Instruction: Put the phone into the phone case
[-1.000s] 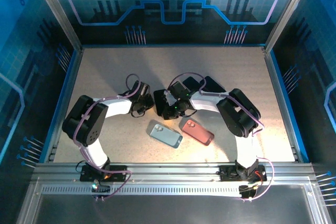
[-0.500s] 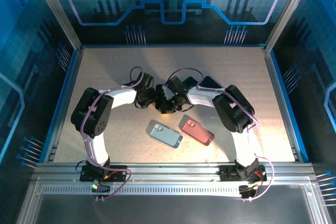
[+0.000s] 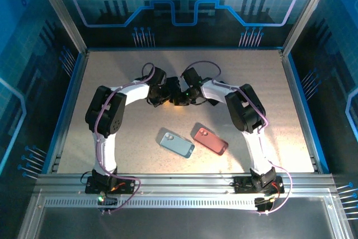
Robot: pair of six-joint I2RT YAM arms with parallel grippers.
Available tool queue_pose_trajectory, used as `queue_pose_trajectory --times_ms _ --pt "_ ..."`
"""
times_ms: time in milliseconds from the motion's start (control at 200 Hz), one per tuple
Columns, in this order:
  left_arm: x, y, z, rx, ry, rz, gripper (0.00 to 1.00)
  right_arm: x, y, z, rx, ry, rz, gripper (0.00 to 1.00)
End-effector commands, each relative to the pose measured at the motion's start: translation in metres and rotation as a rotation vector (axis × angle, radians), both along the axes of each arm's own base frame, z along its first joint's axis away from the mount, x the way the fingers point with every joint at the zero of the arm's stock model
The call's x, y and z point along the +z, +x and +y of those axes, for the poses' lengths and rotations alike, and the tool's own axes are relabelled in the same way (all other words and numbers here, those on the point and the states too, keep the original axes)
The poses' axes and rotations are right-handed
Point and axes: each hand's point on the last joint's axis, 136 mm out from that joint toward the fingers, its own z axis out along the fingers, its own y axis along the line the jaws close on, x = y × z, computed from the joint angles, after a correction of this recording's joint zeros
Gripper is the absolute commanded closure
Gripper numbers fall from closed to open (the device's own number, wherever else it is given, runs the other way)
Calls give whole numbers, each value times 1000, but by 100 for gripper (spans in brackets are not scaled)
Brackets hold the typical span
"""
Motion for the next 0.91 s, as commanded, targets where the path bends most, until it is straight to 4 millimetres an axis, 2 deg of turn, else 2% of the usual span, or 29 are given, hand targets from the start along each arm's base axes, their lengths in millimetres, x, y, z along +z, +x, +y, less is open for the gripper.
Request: queue_pose_trajectory --times_ms 0,160,315,575,835,856,901 --pt "-6 57 -1 25 -18 -182 100 -10 12 2 8 -12 -17 100" --pt "2 60 13 50 -4 -190 100 -14 14 5 18 -2 -7 100" --pt "14 51 27 63 19 -208 100 -12 13 9 26 7 -12 100" --pt "28 18 44 74 53 -206 100 -10 13 19 40 19 -24 100" --pt "40 -20 58 101 62 -206 100 6 21 28 58 53 -58 99" --pt "42 -23 60 103 64 -208 100 -4 19 28 60 48 -41 99" --pt "44 -29 62 107 67 -205 100 -5 20 29 61 51 -39 99"
